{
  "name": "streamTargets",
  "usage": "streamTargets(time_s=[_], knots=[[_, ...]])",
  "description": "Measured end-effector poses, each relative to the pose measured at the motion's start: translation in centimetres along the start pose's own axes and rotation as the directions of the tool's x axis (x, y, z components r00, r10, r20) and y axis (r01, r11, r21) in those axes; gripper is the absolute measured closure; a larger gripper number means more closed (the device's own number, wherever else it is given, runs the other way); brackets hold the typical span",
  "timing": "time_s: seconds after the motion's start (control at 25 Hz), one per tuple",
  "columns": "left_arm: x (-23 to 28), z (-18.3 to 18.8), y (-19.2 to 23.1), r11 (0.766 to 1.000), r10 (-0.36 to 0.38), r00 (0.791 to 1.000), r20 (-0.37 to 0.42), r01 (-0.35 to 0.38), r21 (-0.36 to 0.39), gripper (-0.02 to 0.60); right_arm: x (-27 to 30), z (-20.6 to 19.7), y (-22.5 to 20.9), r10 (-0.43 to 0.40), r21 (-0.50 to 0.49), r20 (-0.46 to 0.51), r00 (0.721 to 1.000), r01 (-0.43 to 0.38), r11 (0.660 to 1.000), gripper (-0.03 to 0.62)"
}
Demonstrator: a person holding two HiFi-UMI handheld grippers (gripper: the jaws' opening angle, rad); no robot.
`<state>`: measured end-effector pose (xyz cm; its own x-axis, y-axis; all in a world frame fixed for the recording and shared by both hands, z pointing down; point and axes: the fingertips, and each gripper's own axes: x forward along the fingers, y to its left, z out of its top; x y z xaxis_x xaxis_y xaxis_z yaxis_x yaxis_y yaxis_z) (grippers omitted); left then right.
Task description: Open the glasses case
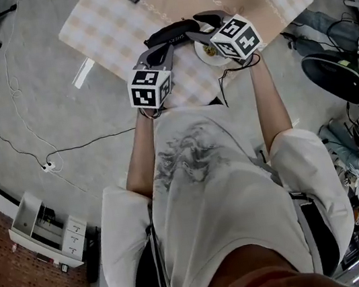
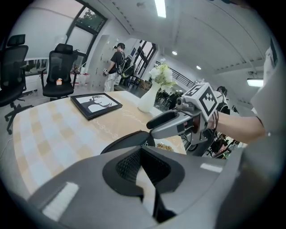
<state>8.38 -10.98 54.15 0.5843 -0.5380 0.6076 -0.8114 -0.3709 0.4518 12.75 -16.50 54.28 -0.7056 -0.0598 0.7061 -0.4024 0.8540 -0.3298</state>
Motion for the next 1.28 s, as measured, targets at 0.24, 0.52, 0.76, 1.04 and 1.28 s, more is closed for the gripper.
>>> streamTargets(time_s=[0.24, 0.52, 0.76, 1.04, 1.28], knots=[[0.3, -0.4, 0.1, 1.000, 0.002, 1.000, -0.012, -0.003, -0.007, 0.578, 0.8, -0.3, -0.9, 0.040, 0.047, 0.007, 0.999, -0.041, 0.998, 0.353], [0.6, -1.1, 0.4, 1.000, 0.009, 1.000, -0.029, -0.010, -0.019, 0.578, 1.2, -0.7, -0.3, 0.109, 0.073, -0.012, 0.994, -0.108, 0.991, 0.353], [0.5, -1.8, 0.9, 0.999, 0.016, 0.999, -0.038, -0.017, -0.027, 0.578, 1.5, -1.3, 0.9, 0.113, 0.063, -0.042, 0.993, -0.111, 0.992, 0.353], [-0.6, -2.1, 1.7, 0.999, 0.031, 0.999, -0.032, -0.033, -0.041, 0.578, 1.6, -2.3, 3.0, 0.117, 0.039, -0.094, 0.989, -0.114, 0.993, 0.353], [-1.7, -2.5, 2.4, 0.997, 0.050, 0.998, -0.029, -0.052, -0.051, 0.577, 1.5, -3.1, 5.1, 0.126, 0.033, -0.105, 0.986, -0.123, 0.992, 0.353]])
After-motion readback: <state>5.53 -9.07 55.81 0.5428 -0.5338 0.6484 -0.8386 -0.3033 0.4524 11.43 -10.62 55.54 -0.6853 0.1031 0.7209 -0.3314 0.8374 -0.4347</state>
